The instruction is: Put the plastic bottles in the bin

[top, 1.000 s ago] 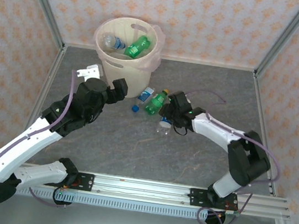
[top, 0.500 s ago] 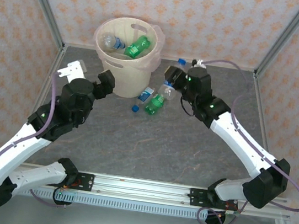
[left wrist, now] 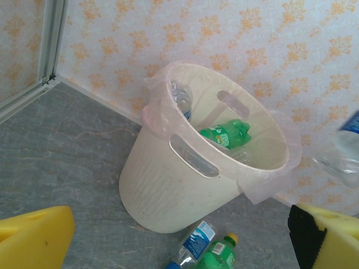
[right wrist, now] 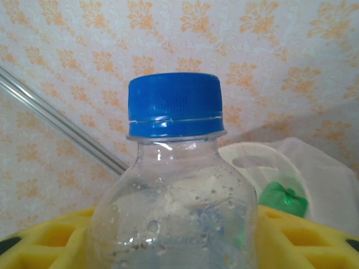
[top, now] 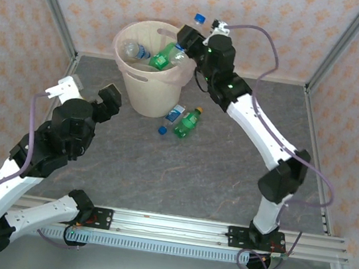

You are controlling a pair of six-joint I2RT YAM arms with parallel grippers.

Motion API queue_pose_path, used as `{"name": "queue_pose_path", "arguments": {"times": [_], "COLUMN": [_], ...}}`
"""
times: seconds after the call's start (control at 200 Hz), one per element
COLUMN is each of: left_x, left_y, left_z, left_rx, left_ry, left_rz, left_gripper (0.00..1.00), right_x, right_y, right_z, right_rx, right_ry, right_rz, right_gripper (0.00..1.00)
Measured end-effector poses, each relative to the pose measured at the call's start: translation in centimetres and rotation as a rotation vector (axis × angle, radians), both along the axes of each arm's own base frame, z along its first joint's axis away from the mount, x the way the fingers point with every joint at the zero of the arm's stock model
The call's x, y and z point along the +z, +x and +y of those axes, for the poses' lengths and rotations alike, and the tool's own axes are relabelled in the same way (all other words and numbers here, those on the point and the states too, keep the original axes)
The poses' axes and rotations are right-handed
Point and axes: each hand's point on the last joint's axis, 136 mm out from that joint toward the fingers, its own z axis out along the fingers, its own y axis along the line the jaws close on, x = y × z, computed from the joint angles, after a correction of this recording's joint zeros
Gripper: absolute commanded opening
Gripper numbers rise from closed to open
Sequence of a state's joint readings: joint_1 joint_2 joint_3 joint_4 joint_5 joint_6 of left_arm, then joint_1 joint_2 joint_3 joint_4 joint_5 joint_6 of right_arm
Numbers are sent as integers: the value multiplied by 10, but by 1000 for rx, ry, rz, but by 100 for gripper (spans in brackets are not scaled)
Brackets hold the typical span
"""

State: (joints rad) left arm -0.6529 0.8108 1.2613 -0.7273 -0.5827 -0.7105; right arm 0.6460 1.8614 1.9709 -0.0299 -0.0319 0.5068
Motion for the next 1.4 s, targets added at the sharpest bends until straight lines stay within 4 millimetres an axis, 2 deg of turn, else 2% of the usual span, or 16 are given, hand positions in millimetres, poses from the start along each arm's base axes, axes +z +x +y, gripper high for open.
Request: {"name": "queue_pose_path", "arguments": {"times": [0.09, 0.2, 0.38, 0.606, 0.706, 0.751, 0.771, 0.791, 1.021, 1.206, 1.306, 1.402], "left_x": [4, 6, 5, -11, -16, -17, -18, -19, -21, -18, -20, -32], "left_y": [-4, -7, -14, -23, -27, -29, -29, -30, -34, -38, -38, -35], "left_z": [3, 5, 9, 10, 11, 12, 12, 12, 13, 16, 15, 10], "left_rx": [2, 5, 3, -12, -13, -13, -13, -14, -20, -23, -33, -57], "left_ry": [-6, -10, -13, -19, -25, -30, -29, -31, -40, -52, -54, -47], "left_rz": [3, 13, 46, 118, 144, 148, 153, 155, 167, 146, 131, 131], "left_gripper": [99, 99, 99, 99, 99, 99, 99, 99, 99, 99, 99, 99], "right_x": [-3, 3, 10, -22, -38, -44, -46, -48, -49, -44, -30, -4], "right_y": [17, 34, 50, 67, 72, 73, 72, 73, 64, 60, 51, 36], "right_z": [16, 34, 52, 68, 77, 82, 84, 86, 100, 97, 90, 78], "right_rx": [6, 11, 18, 23, 31, 37, 42, 44, 76, 76, 75, 75], "right_ry": [4, 20, 53, 49, 45, 44, 41, 46, 35, 16, 3, -3], "right_rz": [-5, -32, -79, -62, -53, -49, -50, -45, -57, -50, -51, -63], "right_gripper": [58, 58, 58, 59, 69, 83, 95, 100, 100, 99, 100, 100]}}
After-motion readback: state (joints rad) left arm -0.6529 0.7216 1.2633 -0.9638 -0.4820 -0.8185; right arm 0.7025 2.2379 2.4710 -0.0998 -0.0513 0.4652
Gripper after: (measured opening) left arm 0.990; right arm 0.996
